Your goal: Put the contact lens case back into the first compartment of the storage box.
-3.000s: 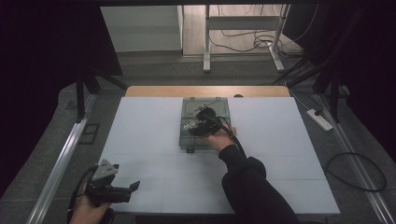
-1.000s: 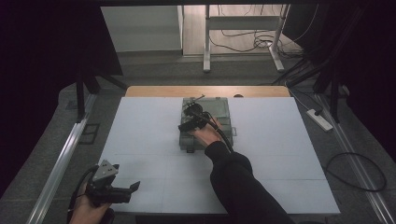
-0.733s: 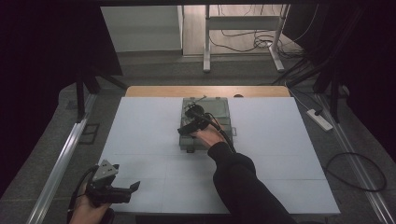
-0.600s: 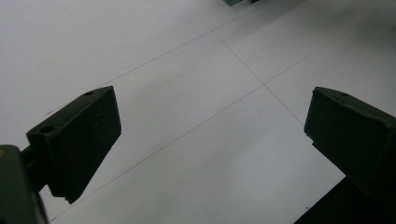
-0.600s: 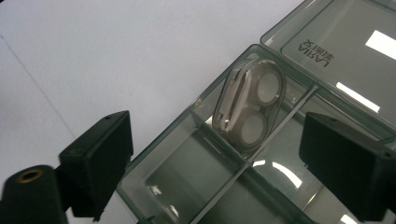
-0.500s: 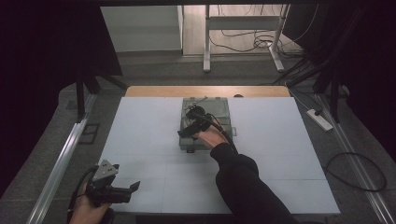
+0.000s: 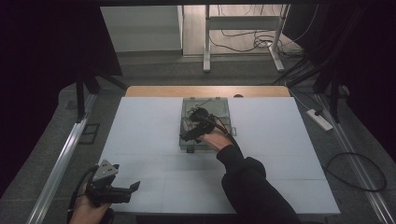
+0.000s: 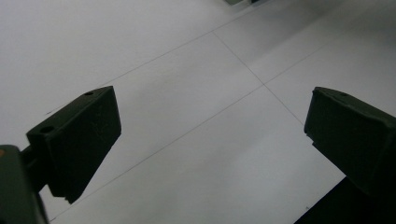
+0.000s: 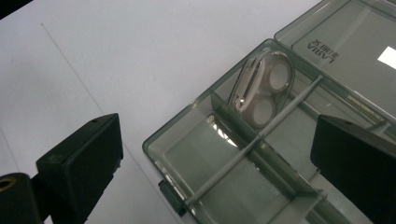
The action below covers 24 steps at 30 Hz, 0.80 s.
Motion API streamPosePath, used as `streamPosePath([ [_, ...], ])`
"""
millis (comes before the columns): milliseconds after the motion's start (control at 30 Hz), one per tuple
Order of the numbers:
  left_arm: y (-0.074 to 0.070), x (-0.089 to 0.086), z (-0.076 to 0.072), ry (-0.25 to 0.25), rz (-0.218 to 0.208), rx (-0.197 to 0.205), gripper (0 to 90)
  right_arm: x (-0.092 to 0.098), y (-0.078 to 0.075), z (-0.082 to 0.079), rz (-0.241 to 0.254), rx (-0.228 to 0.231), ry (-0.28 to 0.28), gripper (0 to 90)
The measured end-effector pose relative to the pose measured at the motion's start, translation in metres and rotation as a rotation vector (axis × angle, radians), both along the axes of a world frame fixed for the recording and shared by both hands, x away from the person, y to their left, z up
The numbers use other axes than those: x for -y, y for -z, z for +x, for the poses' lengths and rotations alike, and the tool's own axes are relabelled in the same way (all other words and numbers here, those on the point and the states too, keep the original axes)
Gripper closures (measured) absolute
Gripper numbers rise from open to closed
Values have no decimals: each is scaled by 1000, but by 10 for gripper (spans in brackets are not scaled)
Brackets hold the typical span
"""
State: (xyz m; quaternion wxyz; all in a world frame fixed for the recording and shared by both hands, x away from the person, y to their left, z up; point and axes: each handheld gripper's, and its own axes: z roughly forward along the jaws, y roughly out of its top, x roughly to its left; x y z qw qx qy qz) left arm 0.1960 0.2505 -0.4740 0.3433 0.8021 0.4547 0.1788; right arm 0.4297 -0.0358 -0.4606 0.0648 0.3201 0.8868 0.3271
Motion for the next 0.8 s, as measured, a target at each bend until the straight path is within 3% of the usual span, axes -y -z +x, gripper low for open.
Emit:
streamPosePath([
  [267,0,0,0,0,0,-1,37,10,1,-9,-12,7,-21,5],
  [500,0,0,0,0,1,0,37,17,5,-15,-20,-24,-31,0],
  [800,0,0,0,1,3,0,37,22,7,-25,-31,-10,-52,0],
])
